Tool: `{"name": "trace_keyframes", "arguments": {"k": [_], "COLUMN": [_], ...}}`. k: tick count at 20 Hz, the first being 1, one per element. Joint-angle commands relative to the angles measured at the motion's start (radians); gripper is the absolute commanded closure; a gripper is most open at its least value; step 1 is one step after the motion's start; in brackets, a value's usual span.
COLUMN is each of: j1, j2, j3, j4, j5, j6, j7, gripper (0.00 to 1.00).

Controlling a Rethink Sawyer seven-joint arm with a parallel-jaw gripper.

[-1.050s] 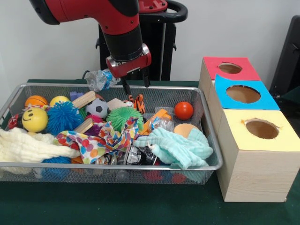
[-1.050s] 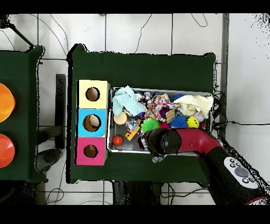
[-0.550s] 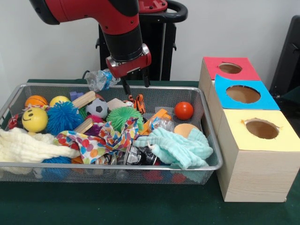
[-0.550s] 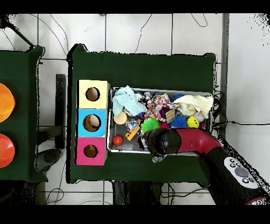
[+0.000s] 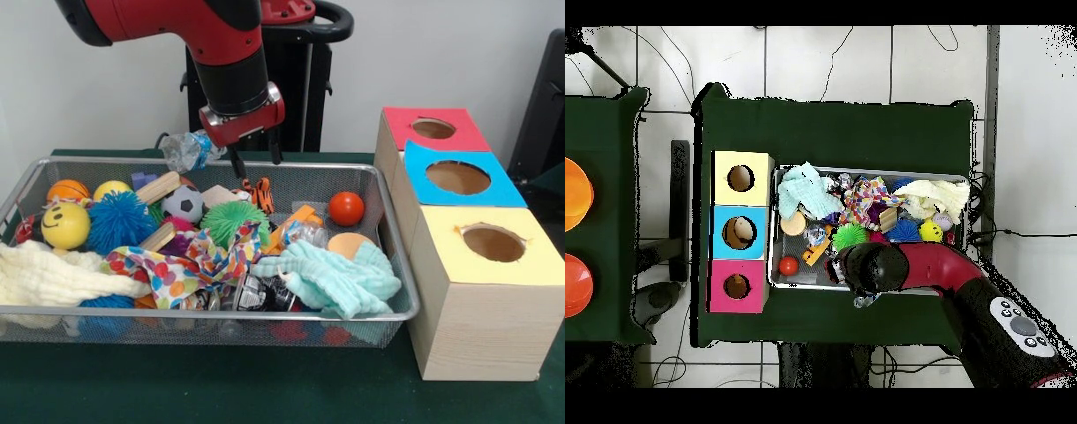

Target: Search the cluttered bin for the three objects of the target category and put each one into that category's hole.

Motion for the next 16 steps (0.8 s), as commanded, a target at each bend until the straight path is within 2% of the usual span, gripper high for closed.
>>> {"name": "trace_keyframes", "arguments": {"k": [1,16], "j1": [-0.010,-0.012], "j2": [-0.019,-0.033], "j3": [0.018,0.018], "j4": [0.001,0.013], "j5": [-0.035,-0.036], "j6": [-0.033,-0.044], "j7": [-0.008,-0.003], "gripper": [0.00,0.00]}}
